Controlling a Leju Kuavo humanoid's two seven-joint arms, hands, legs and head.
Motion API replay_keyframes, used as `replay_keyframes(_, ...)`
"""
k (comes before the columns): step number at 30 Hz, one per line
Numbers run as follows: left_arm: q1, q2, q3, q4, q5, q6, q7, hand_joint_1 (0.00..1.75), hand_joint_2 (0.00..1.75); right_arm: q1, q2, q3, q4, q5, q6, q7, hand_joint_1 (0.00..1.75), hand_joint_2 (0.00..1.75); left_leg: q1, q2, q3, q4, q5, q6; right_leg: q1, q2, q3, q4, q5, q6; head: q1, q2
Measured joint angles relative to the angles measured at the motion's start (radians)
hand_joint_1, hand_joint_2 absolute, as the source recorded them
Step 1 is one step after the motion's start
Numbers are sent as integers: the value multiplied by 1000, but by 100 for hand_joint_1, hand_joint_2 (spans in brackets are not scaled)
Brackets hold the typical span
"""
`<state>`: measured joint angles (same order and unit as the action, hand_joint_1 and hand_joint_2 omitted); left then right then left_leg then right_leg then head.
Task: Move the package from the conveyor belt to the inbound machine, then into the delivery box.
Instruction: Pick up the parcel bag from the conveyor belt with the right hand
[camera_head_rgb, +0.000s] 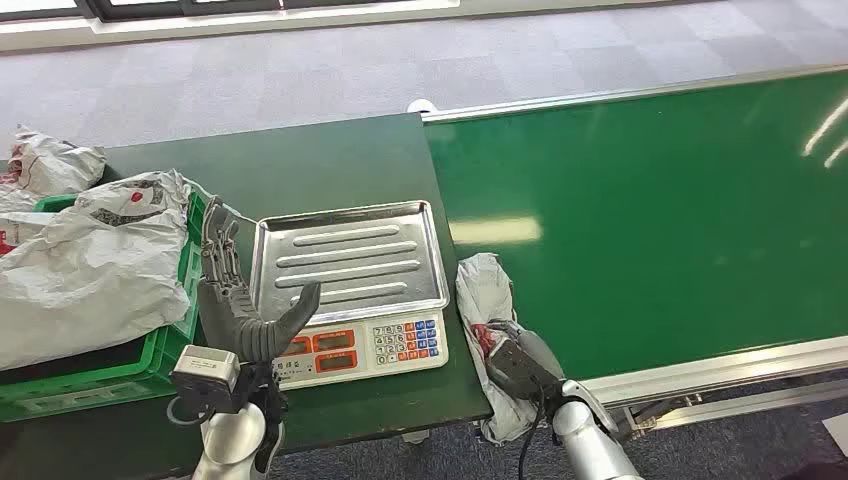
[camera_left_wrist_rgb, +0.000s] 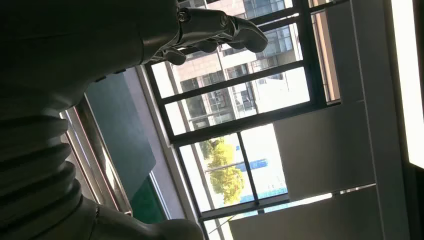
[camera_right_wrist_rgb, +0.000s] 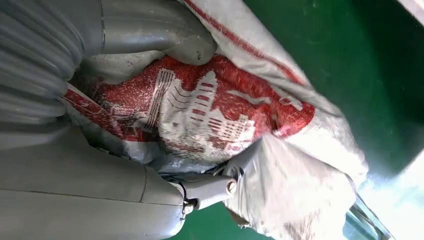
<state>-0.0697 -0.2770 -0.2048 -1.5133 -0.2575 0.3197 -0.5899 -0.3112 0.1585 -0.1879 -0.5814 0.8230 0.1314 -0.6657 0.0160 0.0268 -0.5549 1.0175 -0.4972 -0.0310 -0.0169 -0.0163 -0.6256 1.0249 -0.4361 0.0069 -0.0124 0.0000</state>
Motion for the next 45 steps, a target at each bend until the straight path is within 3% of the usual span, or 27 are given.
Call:
replay_keyframes(9, 0, -2, 5, -9, -12, -2, 9, 0, 175, -15, -4, 25, 5, -21, -22, 19, 175, 175, 0, 0, 0, 0, 0, 0, 0, 1, 0, 0, 0, 0, 0, 0)
replay_keyframes(16, 0, -2, 10, -12, -12, -2, 10, 0, 175, -7, -3, 30, -6, -61, -122, 29, 175, 175, 0, -3, -2, 0, -1, 0, 0, -1, 0, 0, -1, 0, 0, 0)
replay_keyframes(23, 1, -3, 22, -17, -13, -2, 11, 0, 175, 0, -1, 30, -20, -72, -138, 37, 175, 175, -1, -3, -2, 0, -1, 0, -1, -1, 0, 0, -1, 0, 0, 0)
replay_keyframes(26, 2, -4, 25, -18, -14, -2, 12, 0, 175, 20, 6, 23, -58, -135, -218, 14, 175, 175, -1, -5, -3, 0, 0, 0, -1, -3, 0, 0, -1, 0, 0, 0)
replay_keyframes(30, 3, -4, 27, -22, -22, -1, 19, 0, 175, 104, 54, -14, -314, -322, -483, -8, 175, 175, -1, -7, -5, 0, 0, 0, -1, -5, -2, 0, -1, 0, 0, 0)
replay_keyframes(33, 2, -5, 27, -19, -28, 3, 28, 0, 175, 177, 96, -26, -600, -343, -659, 17, 175, 175, -1, -6, -5, 0, 0, 1, -1, -4, -2, 0, -1, 0, 0, 0)
replay_keyframes(36, 1, -6, 27, -13, -29, 7, 31, 0, 175, 231, 135, -23, -858, -320, -777, 30, 175, 175, -1, -6, -4, 0, 0, 1, -1, -4, -2, 0, -1, 0, 0, 0)
replay_keyframes(40, 1, -6, 26, -9, -25, 17, 31, 0, 175, 257, 157, -20, -1058, -310, -825, 23, 175, 175, -1, -5, -4, 0, -1, 1, -1, -4, -1, 0, -1, 1, 0, 0)
replay_keyframes(45, 1, -6, 26, -9, -21, 26, 29, 0, 175, 266, 158, -22, -1160, -332, -829, -7, 175, 175, -1, -6, -4, 0, 0, 1, -1, -4, 0, 0, -1, 1, 0, 0)
